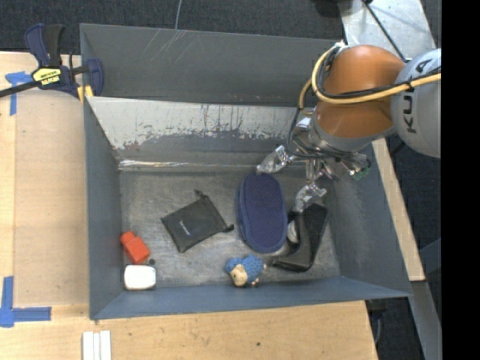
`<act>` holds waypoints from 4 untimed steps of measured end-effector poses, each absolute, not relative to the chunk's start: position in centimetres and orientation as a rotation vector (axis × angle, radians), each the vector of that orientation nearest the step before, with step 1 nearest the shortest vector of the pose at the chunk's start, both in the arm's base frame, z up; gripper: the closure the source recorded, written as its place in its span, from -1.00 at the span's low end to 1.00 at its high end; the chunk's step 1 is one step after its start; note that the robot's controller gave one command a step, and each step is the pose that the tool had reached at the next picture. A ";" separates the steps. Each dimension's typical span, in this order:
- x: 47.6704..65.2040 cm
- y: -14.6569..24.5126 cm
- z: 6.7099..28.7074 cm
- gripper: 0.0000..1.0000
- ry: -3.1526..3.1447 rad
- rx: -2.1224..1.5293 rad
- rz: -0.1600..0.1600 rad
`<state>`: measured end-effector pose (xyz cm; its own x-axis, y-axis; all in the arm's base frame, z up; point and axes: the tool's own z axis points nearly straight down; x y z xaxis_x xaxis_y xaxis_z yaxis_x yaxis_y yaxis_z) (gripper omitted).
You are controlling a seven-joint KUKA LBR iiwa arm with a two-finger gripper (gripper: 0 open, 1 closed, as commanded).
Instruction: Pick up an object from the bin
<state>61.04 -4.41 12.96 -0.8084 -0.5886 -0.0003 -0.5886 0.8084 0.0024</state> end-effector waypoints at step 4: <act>61.0 1.2 25.7 1.00 -3.087 0.648 0.003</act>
Offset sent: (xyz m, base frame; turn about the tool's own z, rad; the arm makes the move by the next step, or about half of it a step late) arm -0.0049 0.0147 -0.0596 0.2096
